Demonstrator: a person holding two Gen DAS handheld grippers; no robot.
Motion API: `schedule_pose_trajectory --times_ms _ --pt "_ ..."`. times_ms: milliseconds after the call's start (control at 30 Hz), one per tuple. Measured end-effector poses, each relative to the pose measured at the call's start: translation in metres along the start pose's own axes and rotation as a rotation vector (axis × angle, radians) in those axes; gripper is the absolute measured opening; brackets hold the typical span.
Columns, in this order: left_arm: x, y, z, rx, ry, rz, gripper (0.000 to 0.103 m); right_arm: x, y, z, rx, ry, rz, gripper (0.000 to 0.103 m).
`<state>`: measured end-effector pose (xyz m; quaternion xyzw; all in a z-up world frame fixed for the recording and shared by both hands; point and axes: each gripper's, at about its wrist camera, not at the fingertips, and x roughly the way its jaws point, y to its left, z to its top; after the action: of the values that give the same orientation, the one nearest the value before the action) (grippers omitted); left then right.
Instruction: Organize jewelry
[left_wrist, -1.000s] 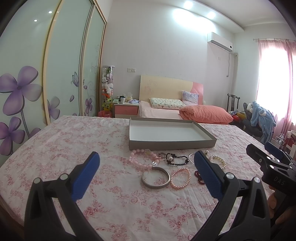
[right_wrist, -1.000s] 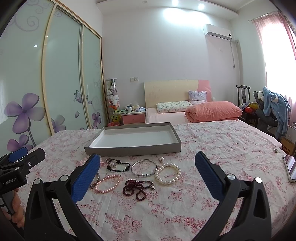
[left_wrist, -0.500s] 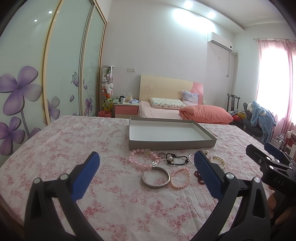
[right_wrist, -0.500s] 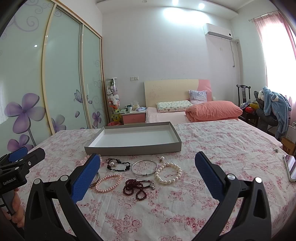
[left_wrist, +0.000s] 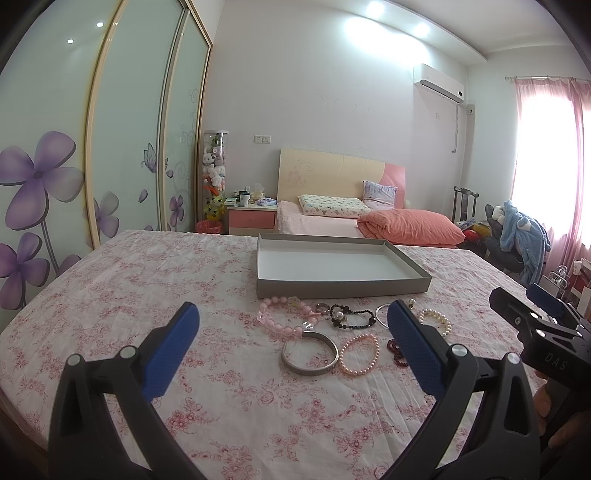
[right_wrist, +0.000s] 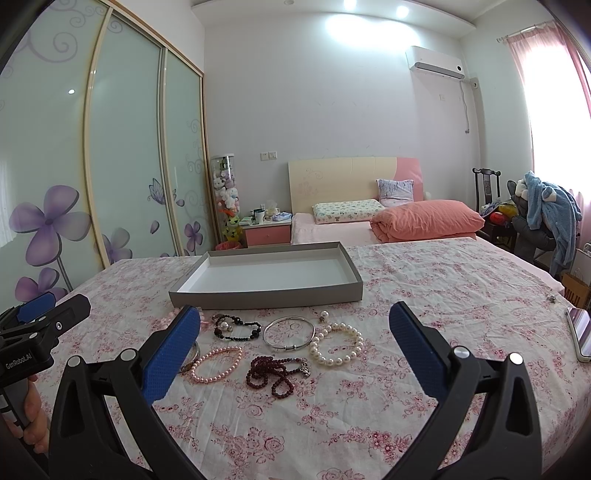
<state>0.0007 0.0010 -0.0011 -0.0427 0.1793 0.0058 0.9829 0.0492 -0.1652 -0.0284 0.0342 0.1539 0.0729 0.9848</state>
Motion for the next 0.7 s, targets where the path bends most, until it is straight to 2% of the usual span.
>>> schedule_pose_trajectory --times_ms 700 --pt "0.0002 0.0000 -0.0001 -0.001 0.002 0.000 0.099 0.0007 -0.0004 -0.0004 0.003 0.004 0.000 0.101"
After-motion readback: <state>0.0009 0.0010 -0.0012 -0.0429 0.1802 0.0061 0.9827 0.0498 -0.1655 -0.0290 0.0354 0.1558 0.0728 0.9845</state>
